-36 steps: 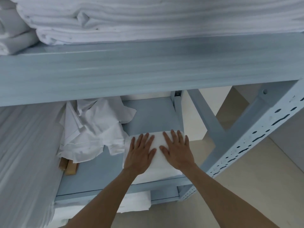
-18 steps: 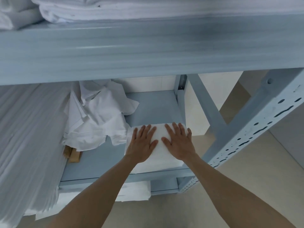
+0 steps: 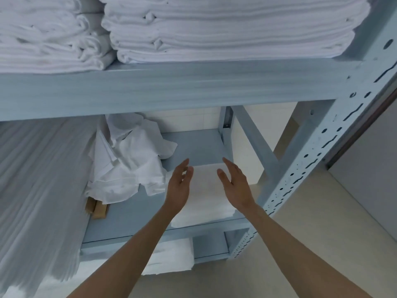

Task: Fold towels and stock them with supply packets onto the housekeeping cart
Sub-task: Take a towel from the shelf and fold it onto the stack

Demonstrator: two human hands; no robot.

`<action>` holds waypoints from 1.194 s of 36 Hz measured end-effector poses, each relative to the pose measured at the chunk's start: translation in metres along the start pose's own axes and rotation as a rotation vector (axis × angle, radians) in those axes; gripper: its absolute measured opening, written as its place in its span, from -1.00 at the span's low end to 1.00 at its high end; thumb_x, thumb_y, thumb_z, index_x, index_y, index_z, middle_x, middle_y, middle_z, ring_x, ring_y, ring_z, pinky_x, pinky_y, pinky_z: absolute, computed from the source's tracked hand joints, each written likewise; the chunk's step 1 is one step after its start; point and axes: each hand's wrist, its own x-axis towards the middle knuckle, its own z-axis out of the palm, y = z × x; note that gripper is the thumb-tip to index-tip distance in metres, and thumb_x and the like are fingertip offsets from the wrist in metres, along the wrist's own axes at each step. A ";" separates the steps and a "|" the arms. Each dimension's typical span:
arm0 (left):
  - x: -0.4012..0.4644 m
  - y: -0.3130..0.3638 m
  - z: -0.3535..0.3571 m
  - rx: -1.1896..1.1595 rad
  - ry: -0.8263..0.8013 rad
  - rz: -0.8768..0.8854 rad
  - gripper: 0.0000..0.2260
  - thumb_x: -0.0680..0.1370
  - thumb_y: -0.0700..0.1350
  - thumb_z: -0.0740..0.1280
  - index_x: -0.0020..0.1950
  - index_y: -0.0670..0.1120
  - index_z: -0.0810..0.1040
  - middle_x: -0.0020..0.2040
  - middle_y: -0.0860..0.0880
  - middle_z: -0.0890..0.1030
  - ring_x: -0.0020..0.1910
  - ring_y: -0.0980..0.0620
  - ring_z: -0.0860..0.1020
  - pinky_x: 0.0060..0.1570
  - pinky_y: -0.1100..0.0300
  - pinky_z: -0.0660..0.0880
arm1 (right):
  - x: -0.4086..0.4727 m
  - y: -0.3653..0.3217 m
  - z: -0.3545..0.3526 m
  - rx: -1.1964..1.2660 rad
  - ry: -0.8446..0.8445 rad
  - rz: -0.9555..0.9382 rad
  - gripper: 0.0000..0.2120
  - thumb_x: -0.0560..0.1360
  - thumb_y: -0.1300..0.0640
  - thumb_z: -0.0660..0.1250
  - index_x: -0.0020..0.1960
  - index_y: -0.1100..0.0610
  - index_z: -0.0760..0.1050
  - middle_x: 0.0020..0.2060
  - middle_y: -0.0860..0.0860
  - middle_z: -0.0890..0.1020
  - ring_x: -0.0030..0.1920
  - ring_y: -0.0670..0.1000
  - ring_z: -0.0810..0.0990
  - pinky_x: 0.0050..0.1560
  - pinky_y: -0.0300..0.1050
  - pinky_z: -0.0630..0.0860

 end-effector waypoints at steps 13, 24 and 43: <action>-0.125 0.057 -0.011 -0.339 0.059 0.014 -0.72 0.69 -0.06 0.17 0.24 -0.12 0.60 0.22 -0.04 0.65 0.20 -0.02 0.61 0.32 -0.06 0.48 | -0.102 -0.034 -0.067 0.748 0.078 0.132 -0.68 0.66 0.04 0.18 0.36 0.09 0.50 0.28 -0.01 0.59 0.27 -0.04 0.56 0.38 0.02 0.44; -0.255 0.070 0.012 -0.384 0.231 0.061 -0.71 0.70 -0.04 0.16 0.22 -0.10 0.63 0.16 -0.02 0.68 0.16 -0.04 0.64 0.24 -0.07 0.53 | -0.207 -0.007 -0.094 0.873 0.062 0.220 -0.79 0.60 0.12 0.30 0.18 0.10 0.63 0.14 0.04 0.68 0.15 0.00 0.66 0.28 0.04 0.52; -0.285 0.081 0.007 -0.445 0.303 0.065 -0.70 0.70 -0.01 0.15 0.26 -0.11 0.59 0.15 -0.03 0.69 0.13 -0.04 0.65 0.19 -0.06 0.57 | -0.238 -0.019 -0.117 0.881 0.119 0.175 -0.79 0.62 0.16 0.26 0.13 0.04 0.65 0.05 -0.03 0.72 0.10 -0.04 0.67 0.28 0.01 0.52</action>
